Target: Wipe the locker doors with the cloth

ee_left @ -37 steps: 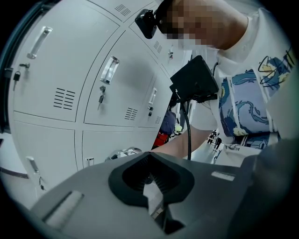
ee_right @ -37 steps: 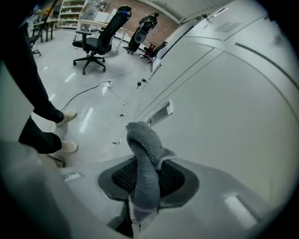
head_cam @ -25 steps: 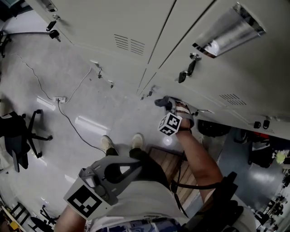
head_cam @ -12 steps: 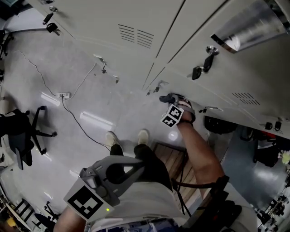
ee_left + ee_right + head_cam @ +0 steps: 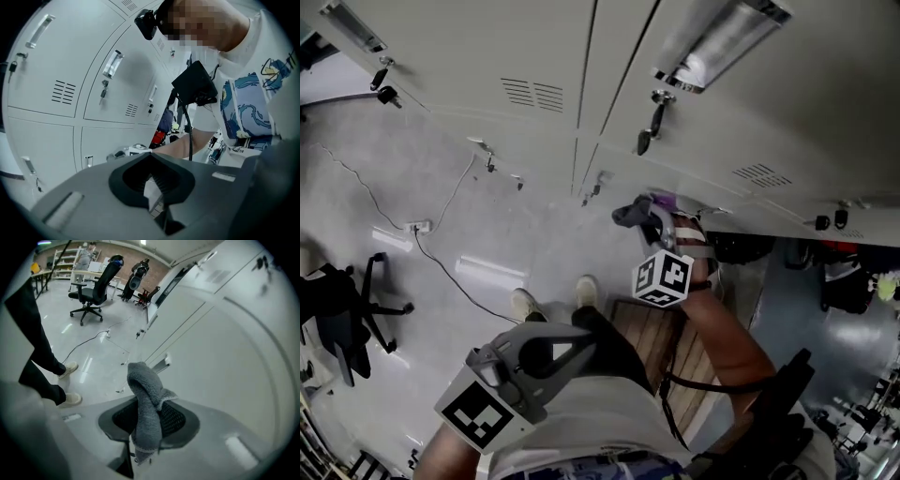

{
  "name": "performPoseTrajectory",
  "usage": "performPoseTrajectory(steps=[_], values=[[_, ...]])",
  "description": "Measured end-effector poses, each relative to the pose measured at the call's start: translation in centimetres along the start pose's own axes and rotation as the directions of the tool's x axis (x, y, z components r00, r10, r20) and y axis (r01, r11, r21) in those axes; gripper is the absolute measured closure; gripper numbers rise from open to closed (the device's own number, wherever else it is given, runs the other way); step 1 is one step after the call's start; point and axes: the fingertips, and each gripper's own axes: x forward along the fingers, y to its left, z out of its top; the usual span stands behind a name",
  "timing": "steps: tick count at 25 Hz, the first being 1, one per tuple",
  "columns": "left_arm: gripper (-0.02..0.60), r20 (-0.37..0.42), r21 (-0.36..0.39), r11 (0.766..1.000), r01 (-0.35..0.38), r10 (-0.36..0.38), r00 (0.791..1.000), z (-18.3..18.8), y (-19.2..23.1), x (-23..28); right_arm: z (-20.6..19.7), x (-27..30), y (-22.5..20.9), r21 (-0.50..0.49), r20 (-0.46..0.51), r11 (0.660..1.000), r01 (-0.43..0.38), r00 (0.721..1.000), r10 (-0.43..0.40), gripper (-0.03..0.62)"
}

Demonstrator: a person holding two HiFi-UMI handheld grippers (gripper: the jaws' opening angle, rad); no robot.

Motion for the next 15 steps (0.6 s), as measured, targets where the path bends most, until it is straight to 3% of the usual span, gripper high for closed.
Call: performPoseTrajectory(steps=[8, 12, 15], values=[[0.578, 0.010, 0.051, 0.997, 0.061, -0.061, 0.998, 1.2, -1.9, 0.5, 6.4, -10.9, -8.6, -0.017, 0.104, 0.981, 0.193, 0.976, -0.190, 0.484], [0.578, 0.009, 0.057, 0.997, 0.053, -0.054, 0.999, 1.2, -1.8, 0.2, 6.7, -9.9, -10.2, -0.047, 0.090, 0.971, 0.234, 0.969, -0.229, 0.484], [0.578, 0.002, 0.053, 0.998, 0.047, -0.047, 0.999, 1.0, -2.0, 0.0, 5.5, -7.1, -9.6, -0.074, 0.065, 0.975, 0.211, 0.976, -0.207, 0.484]])
